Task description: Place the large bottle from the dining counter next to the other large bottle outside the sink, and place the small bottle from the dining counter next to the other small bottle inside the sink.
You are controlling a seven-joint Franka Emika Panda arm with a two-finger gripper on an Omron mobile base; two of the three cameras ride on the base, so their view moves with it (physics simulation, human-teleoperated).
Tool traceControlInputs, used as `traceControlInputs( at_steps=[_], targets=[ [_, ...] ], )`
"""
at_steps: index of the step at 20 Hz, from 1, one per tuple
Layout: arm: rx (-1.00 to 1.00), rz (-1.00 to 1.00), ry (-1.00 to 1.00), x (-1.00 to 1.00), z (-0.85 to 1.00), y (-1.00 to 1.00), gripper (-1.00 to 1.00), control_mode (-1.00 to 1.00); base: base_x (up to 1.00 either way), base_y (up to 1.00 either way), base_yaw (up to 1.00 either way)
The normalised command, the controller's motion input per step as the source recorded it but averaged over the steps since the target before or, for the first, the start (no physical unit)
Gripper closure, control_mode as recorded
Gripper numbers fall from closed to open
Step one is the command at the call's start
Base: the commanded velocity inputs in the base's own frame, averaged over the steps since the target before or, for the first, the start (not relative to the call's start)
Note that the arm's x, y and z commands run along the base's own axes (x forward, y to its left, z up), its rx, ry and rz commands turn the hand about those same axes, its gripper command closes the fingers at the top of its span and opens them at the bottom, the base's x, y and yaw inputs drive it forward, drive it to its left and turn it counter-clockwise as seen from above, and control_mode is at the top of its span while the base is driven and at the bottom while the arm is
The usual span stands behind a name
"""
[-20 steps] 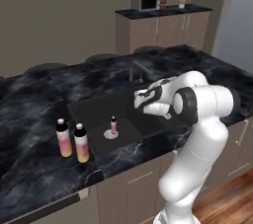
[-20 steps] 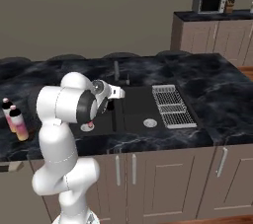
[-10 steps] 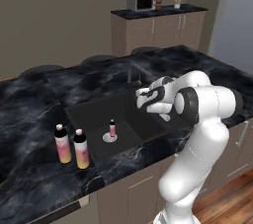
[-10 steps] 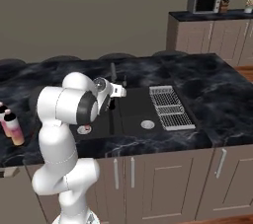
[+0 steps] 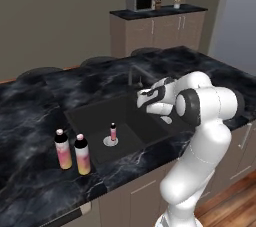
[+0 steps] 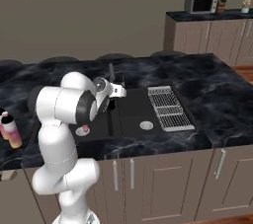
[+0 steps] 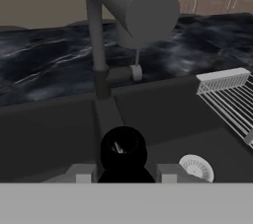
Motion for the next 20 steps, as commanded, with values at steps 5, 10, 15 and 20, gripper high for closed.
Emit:
traceControlInputs(
  at_steps=[5, 10, 15, 20],
  targets=[
    [0.0, 0.0, 0.0, 0.0, 0.0, 0.0, 1.0, 1.0, 0.12, 0.0, -0.01],
    [0.0, 0.0, 0.0, 0.0, 0.0, 0.0, 1.0, 1.0, 0.15, 0.0, -0.01],
    [0.0, -0.01, 0.0, 0.02, -0.02, 0.0, 1.0, -1.0, 0.03, 0.0, 0.0],
    [0.0, -0.03, 0.0, 0.0, -0.07, 0.05, 1.0, -1.0, 0.0, 0.0, 0.0]
  ],
)
